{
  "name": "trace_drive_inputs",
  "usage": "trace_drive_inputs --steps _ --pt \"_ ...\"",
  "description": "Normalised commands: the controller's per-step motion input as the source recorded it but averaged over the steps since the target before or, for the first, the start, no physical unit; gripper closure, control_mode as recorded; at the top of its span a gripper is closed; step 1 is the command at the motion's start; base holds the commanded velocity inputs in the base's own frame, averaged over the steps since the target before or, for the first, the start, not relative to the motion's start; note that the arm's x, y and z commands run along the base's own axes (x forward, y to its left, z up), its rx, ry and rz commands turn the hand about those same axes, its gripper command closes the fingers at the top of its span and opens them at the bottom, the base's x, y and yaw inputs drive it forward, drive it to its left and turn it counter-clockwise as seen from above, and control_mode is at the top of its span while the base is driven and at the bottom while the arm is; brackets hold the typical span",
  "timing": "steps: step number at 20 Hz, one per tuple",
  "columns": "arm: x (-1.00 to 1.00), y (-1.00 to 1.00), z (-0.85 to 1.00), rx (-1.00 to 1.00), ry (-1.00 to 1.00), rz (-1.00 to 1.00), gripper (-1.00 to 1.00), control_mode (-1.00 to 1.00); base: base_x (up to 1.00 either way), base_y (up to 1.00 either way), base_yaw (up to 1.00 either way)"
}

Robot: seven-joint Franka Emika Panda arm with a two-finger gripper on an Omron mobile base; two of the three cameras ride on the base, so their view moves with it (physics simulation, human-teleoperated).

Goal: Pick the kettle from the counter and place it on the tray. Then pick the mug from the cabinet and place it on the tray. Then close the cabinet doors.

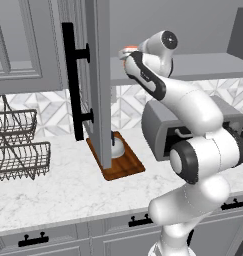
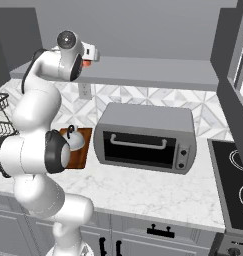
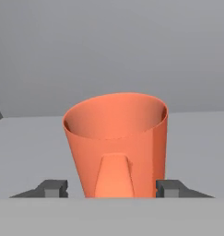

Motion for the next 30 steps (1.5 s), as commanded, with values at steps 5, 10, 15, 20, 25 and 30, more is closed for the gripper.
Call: trace_drive_inputs --steps 5,10,15,20,25,30 --pt "0.0 0.01 -0.02 0.0 0.01 0.0 1.0 -1.0 0.0 0.0 0.0" --pt "0.0 0.0 -0.09 0.0 0.05 0.0 1.0 -1.0 0.0 0.0 0.0" --pt "0.0 0.0 -0.14 0.0 0.03 0.0 1.0 -1.0 0.0 0.0 0.0" --pt "-0.18 0.01 -0.12 0.0 0.02 0.0 1.0 -1.0 0.0 0.0 0.0" --pt "-0.95 0.2 -0.01 0.0 -0.12 -0.05 1.0 -1.0 0.0 0.0 0.0" --pt "-1.0 0.39 0.0 0.0 -0.07 -0.14 1.0 -1.0 0.0 0.0 0.0"
